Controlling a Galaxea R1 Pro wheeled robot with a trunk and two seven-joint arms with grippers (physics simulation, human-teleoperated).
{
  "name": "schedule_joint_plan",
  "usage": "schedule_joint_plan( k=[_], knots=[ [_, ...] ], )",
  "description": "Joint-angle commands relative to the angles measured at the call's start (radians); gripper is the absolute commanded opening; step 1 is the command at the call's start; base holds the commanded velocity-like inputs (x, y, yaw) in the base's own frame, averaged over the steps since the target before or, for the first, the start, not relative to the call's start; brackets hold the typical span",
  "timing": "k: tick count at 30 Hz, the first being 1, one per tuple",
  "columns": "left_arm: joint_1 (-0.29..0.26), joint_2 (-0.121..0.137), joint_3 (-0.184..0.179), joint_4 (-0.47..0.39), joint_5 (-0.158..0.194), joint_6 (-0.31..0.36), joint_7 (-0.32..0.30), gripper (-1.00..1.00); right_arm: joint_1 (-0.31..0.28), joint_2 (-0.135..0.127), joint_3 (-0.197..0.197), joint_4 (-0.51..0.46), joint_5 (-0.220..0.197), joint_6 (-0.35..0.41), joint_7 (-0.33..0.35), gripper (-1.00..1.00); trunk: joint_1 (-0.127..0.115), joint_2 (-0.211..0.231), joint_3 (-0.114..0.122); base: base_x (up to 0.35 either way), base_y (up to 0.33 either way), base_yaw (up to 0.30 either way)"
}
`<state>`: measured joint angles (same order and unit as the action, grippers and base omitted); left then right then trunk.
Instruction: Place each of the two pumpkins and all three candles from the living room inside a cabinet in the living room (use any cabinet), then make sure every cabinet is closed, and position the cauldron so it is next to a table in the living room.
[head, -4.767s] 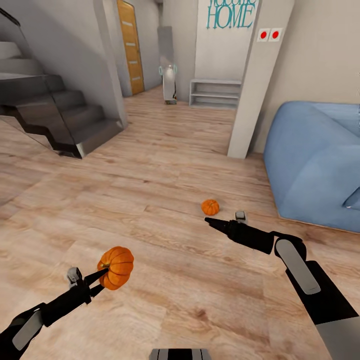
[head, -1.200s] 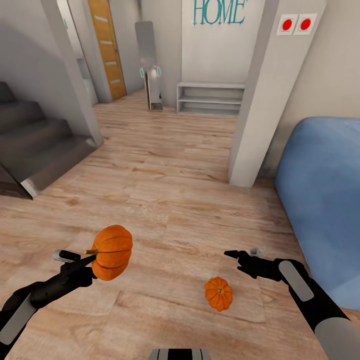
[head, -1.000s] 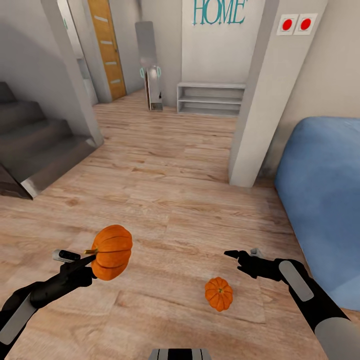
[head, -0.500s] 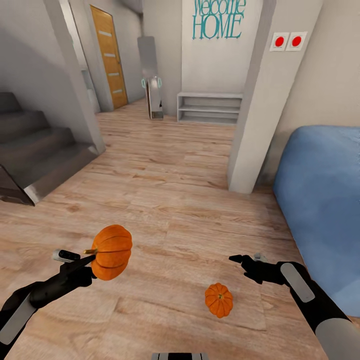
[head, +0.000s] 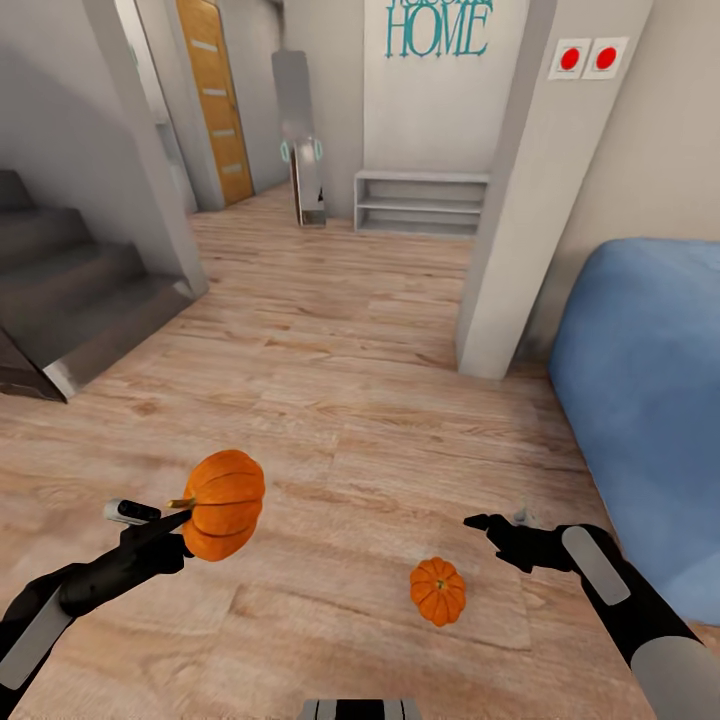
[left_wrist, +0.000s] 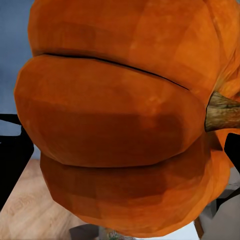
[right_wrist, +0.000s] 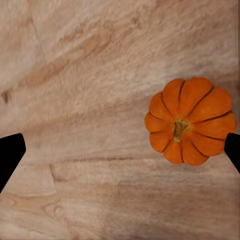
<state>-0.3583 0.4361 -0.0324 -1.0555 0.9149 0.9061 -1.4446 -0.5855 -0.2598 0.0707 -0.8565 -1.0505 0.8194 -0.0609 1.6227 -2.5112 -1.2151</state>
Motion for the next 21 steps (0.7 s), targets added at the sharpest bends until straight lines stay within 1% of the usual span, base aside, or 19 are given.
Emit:
schedule_joint_plan(
  k=[1,3,8,13,16,21],
  knots=[
    [-0.001,0.001,-0.003,0.0,0.007,0.011,-0.003,-1.0,0.0,-0.001,0.003,-0.001,-0.008,0.001,-0.006,1.0,0.0,-0.001,-0.005,0.0,0.0,0.0],
    [-0.001,0.001,-0.003,0.0,0.007,0.011,-0.003,-1.0,-0.002,-0.002,0.003,0.002,-0.008,0.001,-0.008,1.0,0.001,-0.001,-0.013,0.0,0.0,0.0],
    [-0.001,0.001,-0.003,-0.002,0.009,0.012,-0.003,-1.0,-0.006,-0.001,0.004,0.052,-0.008,-0.004,-0.008,1.0,0.003,-0.002,-0.032,0.0,0.0,0.0],
    [0.0,0.001,-0.006,-0.042,0.012,0.014,-0.009,-1.0,-0.007,-0.001,0.004,0.063,-0.008,-0.032,-0.005,1.0,0.006,-0.003,-0.051,0.0,0.0,0.0],
    [0.007,-0.003,-0.017,-0.103,0.009,0.015,-0.037,-1.0,-0.007,-0.001,0.004,0.064,-0.008,-0.041,0.001,1.0,0.007,-0.004,-0.063,0.0,0.0,0.0],
    [0.053,-0.007,-0.035,-0.248,0.009,0.019,-0.055,-1.0,-0.007,-0.002,0.005,0.064,-0.006,-0.076,0.007,1.0,0.009,-0.005,-0.082,0.0,0.0,0.0]
  ],
)
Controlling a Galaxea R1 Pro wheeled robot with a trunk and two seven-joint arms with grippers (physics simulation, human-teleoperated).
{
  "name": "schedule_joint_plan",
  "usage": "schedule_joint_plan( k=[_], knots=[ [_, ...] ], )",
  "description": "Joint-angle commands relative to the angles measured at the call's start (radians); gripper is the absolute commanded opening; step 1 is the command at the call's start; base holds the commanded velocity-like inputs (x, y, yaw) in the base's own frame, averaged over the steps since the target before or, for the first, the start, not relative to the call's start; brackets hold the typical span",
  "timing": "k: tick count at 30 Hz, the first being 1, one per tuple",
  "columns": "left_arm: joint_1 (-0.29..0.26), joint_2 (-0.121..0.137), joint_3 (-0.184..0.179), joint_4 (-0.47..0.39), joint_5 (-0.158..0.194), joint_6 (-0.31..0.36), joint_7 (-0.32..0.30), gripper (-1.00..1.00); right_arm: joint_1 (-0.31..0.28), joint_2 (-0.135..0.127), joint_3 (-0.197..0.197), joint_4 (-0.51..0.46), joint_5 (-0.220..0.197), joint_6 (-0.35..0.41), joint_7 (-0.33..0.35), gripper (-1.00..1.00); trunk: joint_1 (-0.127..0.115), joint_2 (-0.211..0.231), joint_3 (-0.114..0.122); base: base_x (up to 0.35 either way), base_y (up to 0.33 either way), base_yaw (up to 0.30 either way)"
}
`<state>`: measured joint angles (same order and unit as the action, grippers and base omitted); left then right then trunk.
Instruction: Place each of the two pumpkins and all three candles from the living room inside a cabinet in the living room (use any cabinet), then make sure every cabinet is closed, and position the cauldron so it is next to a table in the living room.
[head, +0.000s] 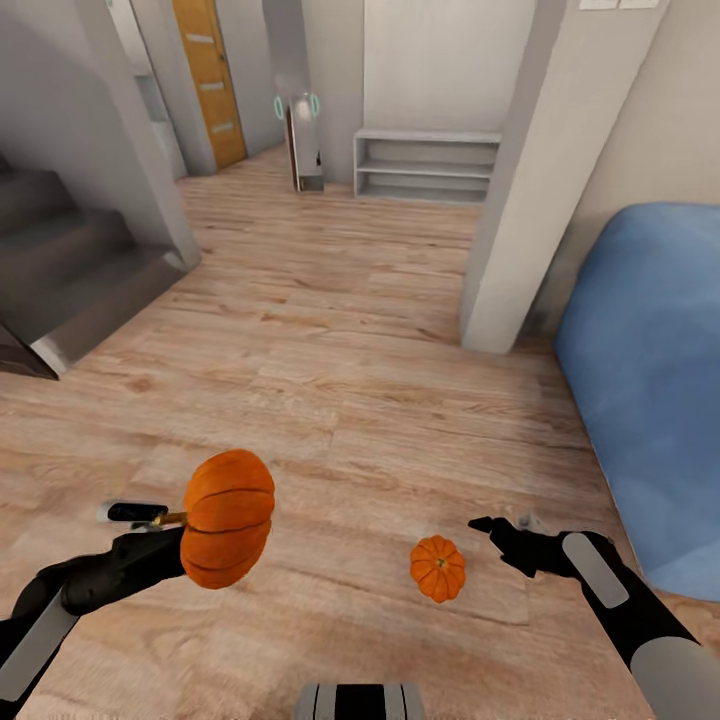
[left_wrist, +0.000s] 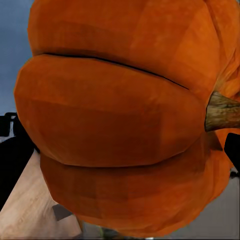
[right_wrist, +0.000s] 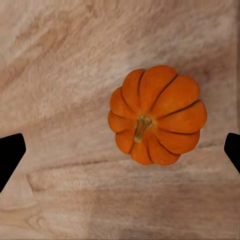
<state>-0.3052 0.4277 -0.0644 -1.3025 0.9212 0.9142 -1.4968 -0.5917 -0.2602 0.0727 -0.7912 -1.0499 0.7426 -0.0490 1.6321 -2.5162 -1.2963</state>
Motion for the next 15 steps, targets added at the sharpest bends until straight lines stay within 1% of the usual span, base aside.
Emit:
schedule_joint_plan(
  k=[1,4,5,8,10,15],
  knots=[
    [0.007,0.001,-0.004,-0.017,0.003,0.016,-0.003,-1.0,0.0,-0.001,0.004,-0.001,-0.004,-0.004,-0.004,1.0,0.0,-0.001,-0.005,0.0,0.0,0.0],
    [0.016,-0.003,-0.006,-0.039,0.004,0.035,-0.005,-1.0,0.0,-0.002,0.005,0.0,0.001,-0.027,0.022,1.0,0.002,-0.001,-0.016,0.0,0.0,0.0],
    [0.018,-0.004,-0.006,-0.044,0.004,0.039,-0.005,-1.0,0.0,-0.002,0.007,0.002,0.002,-0.038,0.053,1.0,0.002,-0.002,-0.02,0.0,0.0,0.0],
    [0.019,-0.004,-0.006,-0.046,0.004,0.042,-0.004,-1.0,0.0,-0.002,0.008,0.004,0.003,-0.046,0.107,1.0,0.003,-0.002,-0.032,0.0,0.0,0.0],
    [0.02,-0.007,-0.006,-0.046,0.004,0.042,-0.003,-1.0,0.0,-0.002,0.008,0.008,0.004,-0.048,0.131,1.0,0.004,-0.003,-0.04,0.0,0.0,0.0],
    [0.02,-0.014,-0.006,-0.04,-0.001,0.043,-0.001,-1.0,0.0,-0.002,0.009,0.017,0.004,-0.049,0.14,1.0,0.007,-0.004,-0.059,0.0,0.0,0.0]
  ],
)
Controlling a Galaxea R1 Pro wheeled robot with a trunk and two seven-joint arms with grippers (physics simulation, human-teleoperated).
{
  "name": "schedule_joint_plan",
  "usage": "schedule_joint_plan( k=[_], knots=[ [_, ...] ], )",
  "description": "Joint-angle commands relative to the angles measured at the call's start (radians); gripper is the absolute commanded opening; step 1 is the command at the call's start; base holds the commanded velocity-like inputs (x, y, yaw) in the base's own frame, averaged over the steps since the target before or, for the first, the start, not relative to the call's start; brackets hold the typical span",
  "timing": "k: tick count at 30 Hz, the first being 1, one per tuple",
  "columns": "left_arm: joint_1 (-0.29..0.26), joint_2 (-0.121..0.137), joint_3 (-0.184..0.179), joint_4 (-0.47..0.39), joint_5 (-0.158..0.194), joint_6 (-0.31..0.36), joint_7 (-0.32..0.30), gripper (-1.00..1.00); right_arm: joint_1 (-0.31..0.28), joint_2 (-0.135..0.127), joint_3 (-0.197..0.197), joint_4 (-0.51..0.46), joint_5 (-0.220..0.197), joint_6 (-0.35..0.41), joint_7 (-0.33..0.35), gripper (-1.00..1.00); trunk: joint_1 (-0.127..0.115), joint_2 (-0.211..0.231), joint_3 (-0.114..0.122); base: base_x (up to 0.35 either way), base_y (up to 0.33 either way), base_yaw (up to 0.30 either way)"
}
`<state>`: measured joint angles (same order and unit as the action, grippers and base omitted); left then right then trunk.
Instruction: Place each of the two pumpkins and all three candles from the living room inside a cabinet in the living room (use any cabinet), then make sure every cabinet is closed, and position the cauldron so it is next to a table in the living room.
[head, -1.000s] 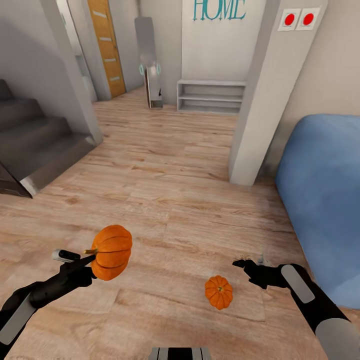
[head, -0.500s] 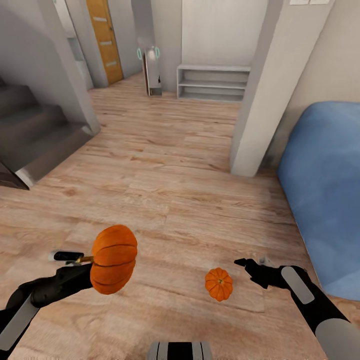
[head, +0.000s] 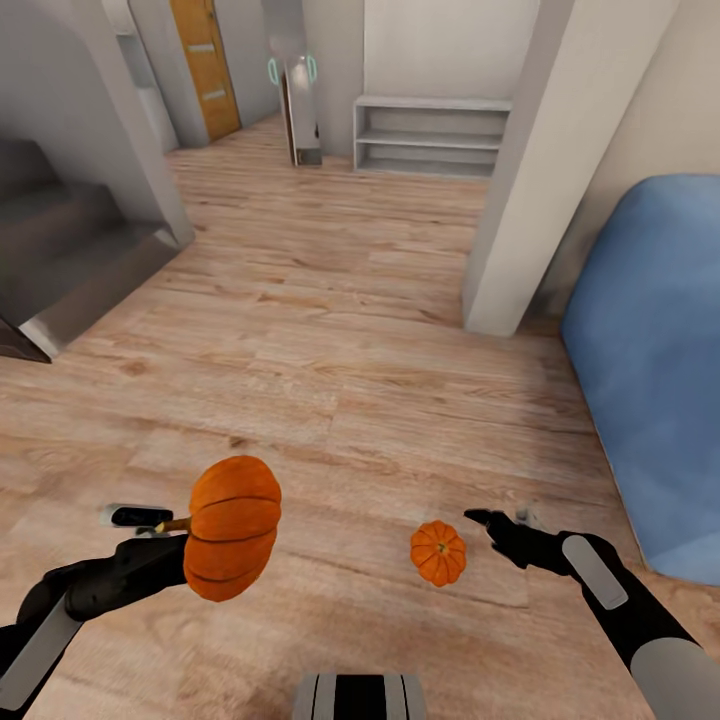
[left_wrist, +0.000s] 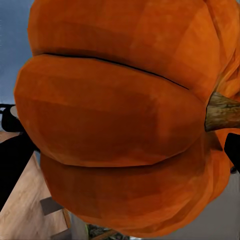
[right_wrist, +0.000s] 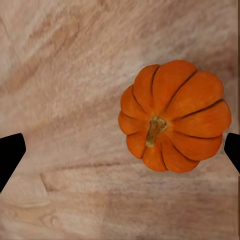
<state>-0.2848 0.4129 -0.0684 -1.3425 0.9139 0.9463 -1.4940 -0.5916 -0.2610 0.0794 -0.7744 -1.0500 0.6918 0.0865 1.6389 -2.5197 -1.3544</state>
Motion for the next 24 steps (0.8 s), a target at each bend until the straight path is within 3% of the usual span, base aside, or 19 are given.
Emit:
schedule_joint_plan(
  k=[1,10,20,24],
  knots=[
    [-0.001,0.001,-0.002,0.001,0.005,0.011,-0.002,-1.0,0.0,0.0,0.002,0.0,0.004,0.002,0.006,1.0,0.0,-0.001,-0.005,0.0,0.0,0.0],
    [-0.001,0.004,0.009,0.085,-0.001,0.008,0.005,-1.0,-0.001,0.0,0.003,0.001,0.004,0.003,0.008,1.0,0.004,-0.003,-0.039,0.0,0.0,0.0],
    [-0.002,0.008,0.009,0.096,0.006,0.003,0.0,-1.0,-0.001,-0.001,0.003,0.001,0.004,0.004,0.007,1.0,0.004,-0.003,-0.039,0.0,0.0,0.0],
    [-0.002,0.007,0.007,0.091,-0.02,0.007,0.025,-1.0,-0.001,0.0,0.003,0.001,0.004,0.005,0.008,1.0,0.004,-0.003,-0.039,0.0,0.0,0.0]
  ],
)
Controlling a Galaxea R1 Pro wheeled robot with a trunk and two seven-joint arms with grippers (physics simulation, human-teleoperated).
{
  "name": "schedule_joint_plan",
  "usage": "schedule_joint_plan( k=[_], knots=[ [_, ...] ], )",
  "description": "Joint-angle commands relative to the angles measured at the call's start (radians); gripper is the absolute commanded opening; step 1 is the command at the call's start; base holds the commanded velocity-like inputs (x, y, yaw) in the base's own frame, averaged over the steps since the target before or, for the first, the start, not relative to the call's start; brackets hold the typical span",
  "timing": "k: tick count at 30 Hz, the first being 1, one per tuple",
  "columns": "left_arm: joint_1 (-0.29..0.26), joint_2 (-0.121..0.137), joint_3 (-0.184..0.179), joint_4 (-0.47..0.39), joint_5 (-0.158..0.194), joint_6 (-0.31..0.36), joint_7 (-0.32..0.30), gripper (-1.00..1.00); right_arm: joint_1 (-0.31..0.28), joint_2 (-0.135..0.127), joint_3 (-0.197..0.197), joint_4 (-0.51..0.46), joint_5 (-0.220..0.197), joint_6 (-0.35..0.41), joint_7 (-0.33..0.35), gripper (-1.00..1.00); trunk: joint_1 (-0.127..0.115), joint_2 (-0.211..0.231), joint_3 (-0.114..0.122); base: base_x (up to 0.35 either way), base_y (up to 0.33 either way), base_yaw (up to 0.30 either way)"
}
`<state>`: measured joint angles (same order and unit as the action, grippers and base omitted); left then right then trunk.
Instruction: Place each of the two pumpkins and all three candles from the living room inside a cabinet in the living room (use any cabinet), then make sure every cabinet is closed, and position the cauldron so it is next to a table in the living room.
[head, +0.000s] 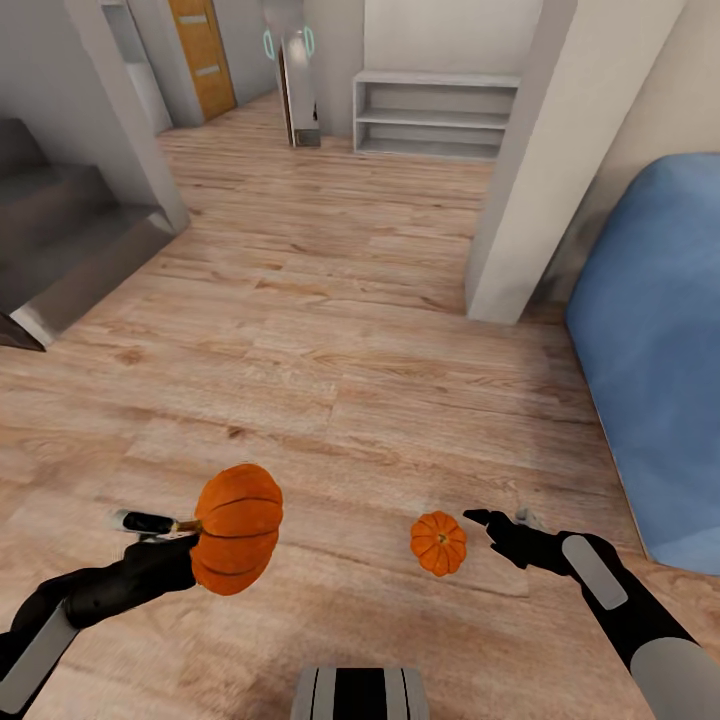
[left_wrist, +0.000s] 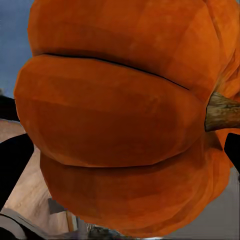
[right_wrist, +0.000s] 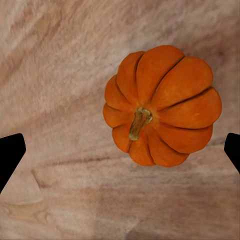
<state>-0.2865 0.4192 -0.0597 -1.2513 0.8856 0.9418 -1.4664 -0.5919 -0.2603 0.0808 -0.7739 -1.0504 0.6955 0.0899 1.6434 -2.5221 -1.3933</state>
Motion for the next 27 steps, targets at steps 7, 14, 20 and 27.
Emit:
schedule_joint_plan(
  k=[7,14,20,27],
  knots=[
    [-0.005,0.0,-0.004,-0.012,-0.038,0.049,0.158,-1.0,0.0,-0.002,0.002,0.001,0.006,-0.002,0.006,1.0,0.0,0.0,-0.001,0.0,0.0,0.0],
    [-0.009,-0.004,-0.002,-0.009,-0.029,0.053,0.206,-1.0,-0.001,-0.002,0.002,0.001,0.007,-0.002,0.006,1.0,0.0,0.0,-0.001,0.0,0.0,0.0],
    [-0.009,-0.003,0.005,-0.009,-0.034,0.051,0.207,-1.0,0.0,-0.002,0.002,0.001,0.007,-0.002,0.007,1.0,0.0,0.0,-0.001,0.0,0.0,0.0],
    [-0.009,-0.005,0.006,-0.002,-0.035,0.049,0.209,-1.0,0.0,-0.002,0.002,0.001,0.008,-0.004,0.007,1.0,0.003,-0.002,-0.028,0.0,0.0,0.0]
  ],
)
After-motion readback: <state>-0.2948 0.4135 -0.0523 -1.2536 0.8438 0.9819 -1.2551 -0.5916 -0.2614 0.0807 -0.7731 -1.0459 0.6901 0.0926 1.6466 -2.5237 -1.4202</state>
